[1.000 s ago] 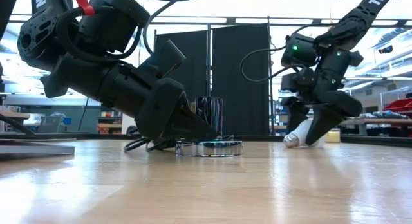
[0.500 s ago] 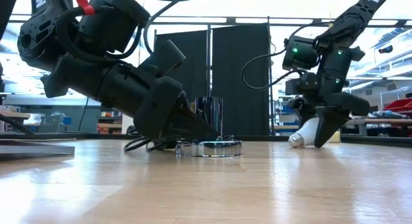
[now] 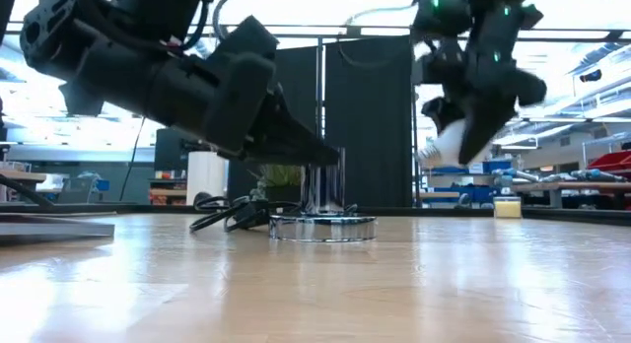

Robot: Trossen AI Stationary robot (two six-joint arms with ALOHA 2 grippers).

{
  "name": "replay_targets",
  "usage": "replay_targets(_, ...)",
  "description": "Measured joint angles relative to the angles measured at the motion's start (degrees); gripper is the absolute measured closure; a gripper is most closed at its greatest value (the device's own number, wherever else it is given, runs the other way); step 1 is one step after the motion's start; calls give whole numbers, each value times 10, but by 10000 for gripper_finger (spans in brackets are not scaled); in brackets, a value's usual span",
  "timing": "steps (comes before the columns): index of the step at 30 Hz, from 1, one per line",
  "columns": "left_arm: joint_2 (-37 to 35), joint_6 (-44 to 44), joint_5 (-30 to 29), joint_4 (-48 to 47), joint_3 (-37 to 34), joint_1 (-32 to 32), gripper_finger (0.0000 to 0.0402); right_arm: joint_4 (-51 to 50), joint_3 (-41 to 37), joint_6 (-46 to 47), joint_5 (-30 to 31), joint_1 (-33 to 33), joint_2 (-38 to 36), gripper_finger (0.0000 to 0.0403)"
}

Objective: Screw lightbulb
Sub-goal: Insert the white lightbulb into the lamp socket

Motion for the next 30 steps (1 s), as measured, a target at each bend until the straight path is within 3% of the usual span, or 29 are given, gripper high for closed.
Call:
replay_targets(9,-48,82,-26,-2,0,-18,153,1,70,104,-3,73,0,120)
replay_targets(15,-58,131,-19,-3,28,-17,153,67,78,178,-30,99,0,120)
replay_targets(24,-59,178,-19,-128,121,-18,153,77,78,244,-51,126,2,120)
replay_targets(30,-59,195,-37,-159,155,-18,153,74,82,254,-66,141,41,120)
